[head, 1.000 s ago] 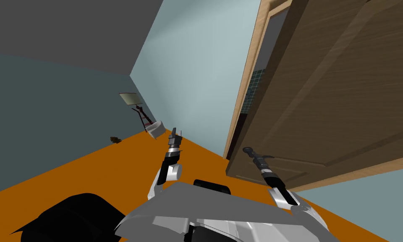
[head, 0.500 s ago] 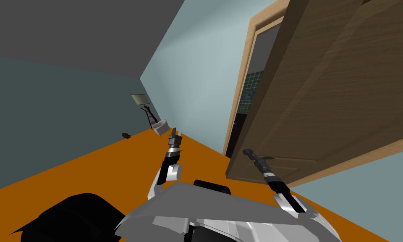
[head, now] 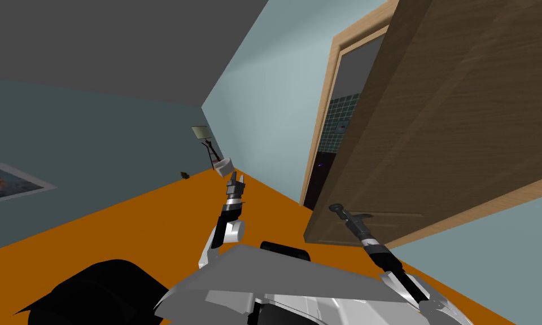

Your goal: Pull the door open

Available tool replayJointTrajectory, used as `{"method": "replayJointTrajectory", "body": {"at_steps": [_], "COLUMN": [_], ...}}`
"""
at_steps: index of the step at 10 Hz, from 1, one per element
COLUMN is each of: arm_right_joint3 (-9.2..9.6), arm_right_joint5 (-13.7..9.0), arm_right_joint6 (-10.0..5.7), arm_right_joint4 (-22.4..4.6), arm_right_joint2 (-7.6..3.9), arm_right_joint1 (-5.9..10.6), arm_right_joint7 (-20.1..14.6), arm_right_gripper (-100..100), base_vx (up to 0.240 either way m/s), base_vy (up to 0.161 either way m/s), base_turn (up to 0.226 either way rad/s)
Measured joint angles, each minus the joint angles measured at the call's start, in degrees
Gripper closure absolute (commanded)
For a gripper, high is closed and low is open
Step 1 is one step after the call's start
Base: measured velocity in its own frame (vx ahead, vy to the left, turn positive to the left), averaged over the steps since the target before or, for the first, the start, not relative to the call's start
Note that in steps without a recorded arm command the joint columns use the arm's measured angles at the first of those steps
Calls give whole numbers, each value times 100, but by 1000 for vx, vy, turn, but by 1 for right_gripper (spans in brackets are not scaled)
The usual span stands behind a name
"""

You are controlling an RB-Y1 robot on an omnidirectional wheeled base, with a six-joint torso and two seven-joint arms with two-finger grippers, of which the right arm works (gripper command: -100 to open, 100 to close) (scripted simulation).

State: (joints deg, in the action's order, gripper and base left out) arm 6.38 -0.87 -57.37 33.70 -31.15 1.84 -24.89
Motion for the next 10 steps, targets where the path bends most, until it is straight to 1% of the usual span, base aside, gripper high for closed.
{"method": "replayJointTrajectory", "body": {"at_steps": [1,2,3,4,6,7,10], "arm_right_joint3": [37,76,102,114,115,124,179], "arm_right_joint5": [13,29,38,43,37,41,65], "arm_right_joint6": [-54,-151,-220,-228,-302,-384,-569], "arm_right_joint4": [82,67,113,115,94,6,-83], "arm_right_joint2": [-50,-90,-138,-133,-184,-202,-241], "arm_right_joint1": [-91,-128,-197,-215,-243,-214,-278], "arm_right_joint7": [-51,-98,-137,-148,-181,-198,-246], "arm_right_gripper": [100,100,100,100,100,100,100], "base_vx": [-182,-184,-79,-152,-233,-199,-197], "base_vy": [-98,-79,-32,-74,-91,-107,-114], "base_turn": [109,112,23,180,188,182,165]}}
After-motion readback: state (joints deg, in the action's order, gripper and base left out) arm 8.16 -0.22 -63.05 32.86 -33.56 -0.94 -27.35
